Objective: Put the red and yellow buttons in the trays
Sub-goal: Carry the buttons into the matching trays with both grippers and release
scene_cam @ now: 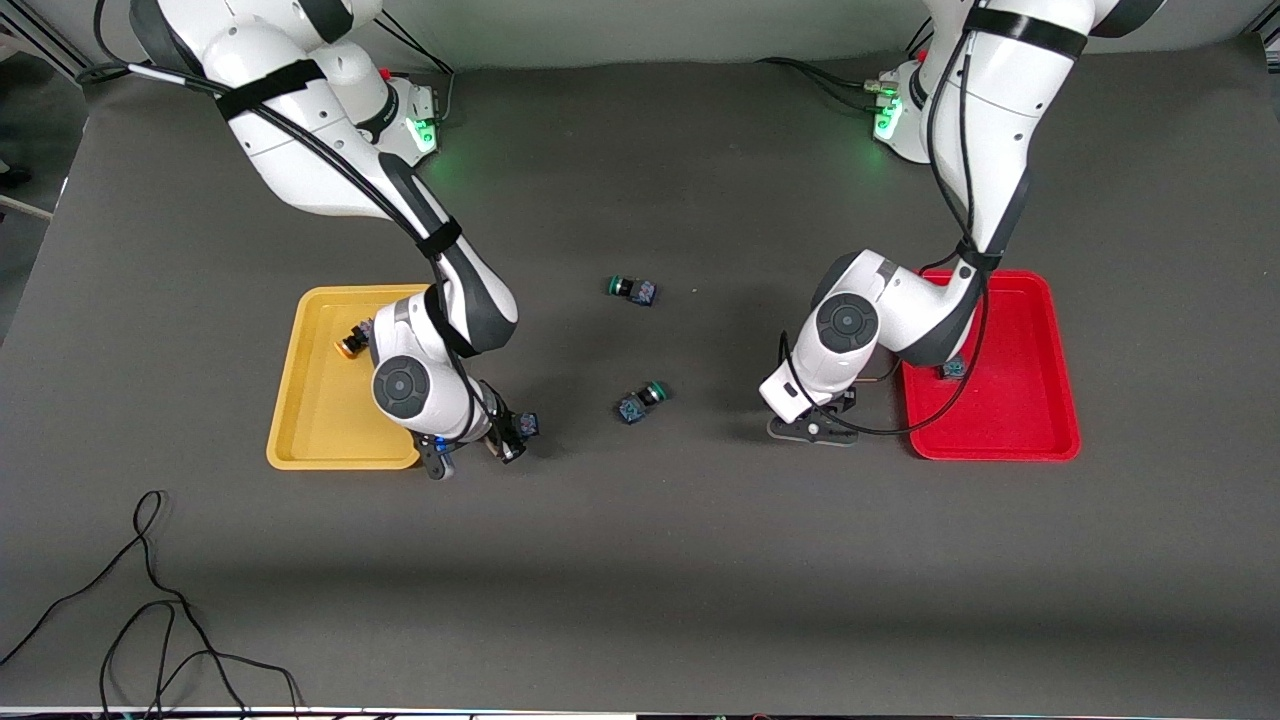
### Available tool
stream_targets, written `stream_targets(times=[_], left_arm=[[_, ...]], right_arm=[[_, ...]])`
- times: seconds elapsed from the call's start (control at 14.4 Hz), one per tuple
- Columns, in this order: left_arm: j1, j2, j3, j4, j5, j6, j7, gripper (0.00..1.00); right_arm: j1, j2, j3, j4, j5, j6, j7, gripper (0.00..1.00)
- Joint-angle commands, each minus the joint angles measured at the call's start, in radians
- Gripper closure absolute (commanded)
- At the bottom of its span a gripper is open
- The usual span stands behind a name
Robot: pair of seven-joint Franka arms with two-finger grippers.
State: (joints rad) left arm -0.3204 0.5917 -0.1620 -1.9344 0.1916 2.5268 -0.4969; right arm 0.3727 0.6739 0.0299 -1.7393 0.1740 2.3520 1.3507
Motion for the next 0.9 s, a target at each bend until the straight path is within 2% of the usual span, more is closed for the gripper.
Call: stream_targets(times=[0.0,0.07,0.21,0.35,0.42,0.56,0.76,0.83], left_arm=[[-0.013,-0.016,0.01,0.044,0.0,-0.051,-0.057,0.85],[-0.008,-0.042,0.009,0.063,-0.012,-0.11,-0.061,0.85],[0.016,-0.12,0.009,0.148,-0.099,-0.321,-0.04,0.85],[0.05,-0.18,0.013,0.254,-0.202,-0.521,-0.022,0.85],[0.085,-0.208,0.013,0.274,-0.23,-0.589,-0.02,0.85],[0.177,-0.278,0.013,0.246,-0.234,-0.664,0.05,0.85],[0.404,-0.384,0.021,0.129,-0.225,-0.7,0.326,0.85],[0.493,-0.394,0.019,0.106,-0.221,-0.697,0.433,0.85]], right_arm=[[-0.049,-0.101,-0.005,-0.023,0.009,-0.142,-0.109,0.91],[-0.079,-0.134,-0.007,-0.025,0.009,-0.208,-0.158,0.91],[-0.132,-0.189,-0.024,-0.06,-0.004,-0.295,-0.279,0.91],[-0.208,-0.264,-0.038,-0.214,-0.005,-0.24,-0.471,0.91],[-0.245,-0.296,-0.041,-0.289,-0.005,-0.19,-0.552,0.91],[-0.288,-0.303,-0.044,-0.342,-0.005,-0.134,-0.632,0.91],[-0.331,-0.283,-0.044,-0.382,-0.005,-0.038,-0.715,0.87],[-0.342,-0.283,-0.044,-0.387,-0.005,-0.03,-0.732,0.79]])
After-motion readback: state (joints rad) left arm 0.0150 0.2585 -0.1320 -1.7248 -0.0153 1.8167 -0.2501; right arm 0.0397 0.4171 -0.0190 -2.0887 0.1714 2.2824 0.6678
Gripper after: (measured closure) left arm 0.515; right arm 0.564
